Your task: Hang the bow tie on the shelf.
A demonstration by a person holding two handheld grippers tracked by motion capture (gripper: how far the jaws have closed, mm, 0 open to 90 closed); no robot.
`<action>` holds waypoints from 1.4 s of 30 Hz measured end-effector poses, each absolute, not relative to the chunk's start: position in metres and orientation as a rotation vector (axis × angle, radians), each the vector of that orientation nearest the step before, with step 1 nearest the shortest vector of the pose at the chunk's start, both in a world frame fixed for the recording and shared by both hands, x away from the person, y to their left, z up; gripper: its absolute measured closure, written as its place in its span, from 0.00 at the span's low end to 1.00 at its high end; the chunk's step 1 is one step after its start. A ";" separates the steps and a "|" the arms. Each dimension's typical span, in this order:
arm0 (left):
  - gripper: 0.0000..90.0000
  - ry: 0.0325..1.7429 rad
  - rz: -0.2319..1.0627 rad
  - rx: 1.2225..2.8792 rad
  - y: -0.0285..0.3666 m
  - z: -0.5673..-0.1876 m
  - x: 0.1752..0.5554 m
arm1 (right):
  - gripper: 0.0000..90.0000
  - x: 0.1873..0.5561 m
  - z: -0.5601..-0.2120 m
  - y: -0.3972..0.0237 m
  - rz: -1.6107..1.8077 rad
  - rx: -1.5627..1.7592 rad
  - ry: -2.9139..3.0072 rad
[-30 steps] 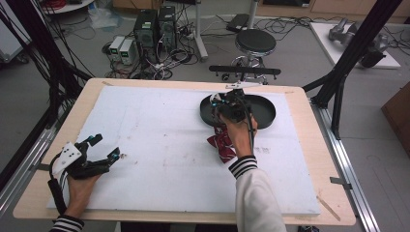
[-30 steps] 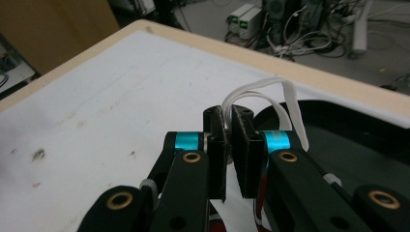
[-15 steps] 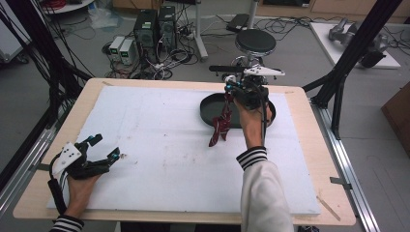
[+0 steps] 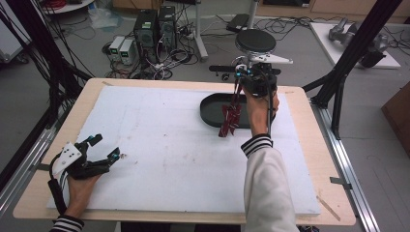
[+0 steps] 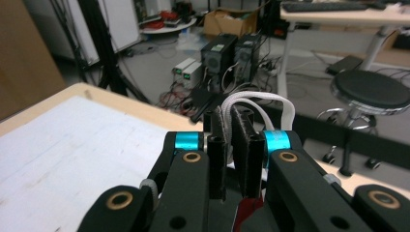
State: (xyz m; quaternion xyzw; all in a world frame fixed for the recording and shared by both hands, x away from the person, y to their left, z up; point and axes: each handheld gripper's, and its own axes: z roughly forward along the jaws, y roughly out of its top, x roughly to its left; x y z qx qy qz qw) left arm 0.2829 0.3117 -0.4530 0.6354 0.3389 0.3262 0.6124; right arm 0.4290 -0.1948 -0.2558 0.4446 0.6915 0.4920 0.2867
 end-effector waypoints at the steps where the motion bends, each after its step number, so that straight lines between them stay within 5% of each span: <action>1: 0.16 0.782 0.752 1.465 0.312 -0.453 0.283 | 0.94 0.431 -0.255 -0.195 1.310 1.189 1.843; 36: 0.16 0.781 0.753 1.464 0.312 -0.453 0.283 | 0.94 0.492 -0.285 -0.181 1.380 1.244 1.805; 42: 0.16 0.780 0.756 1.463 0.312 -0.453 0.283 | 0.82 0.494 -0.290 -0.179 1.381 1.273 1.861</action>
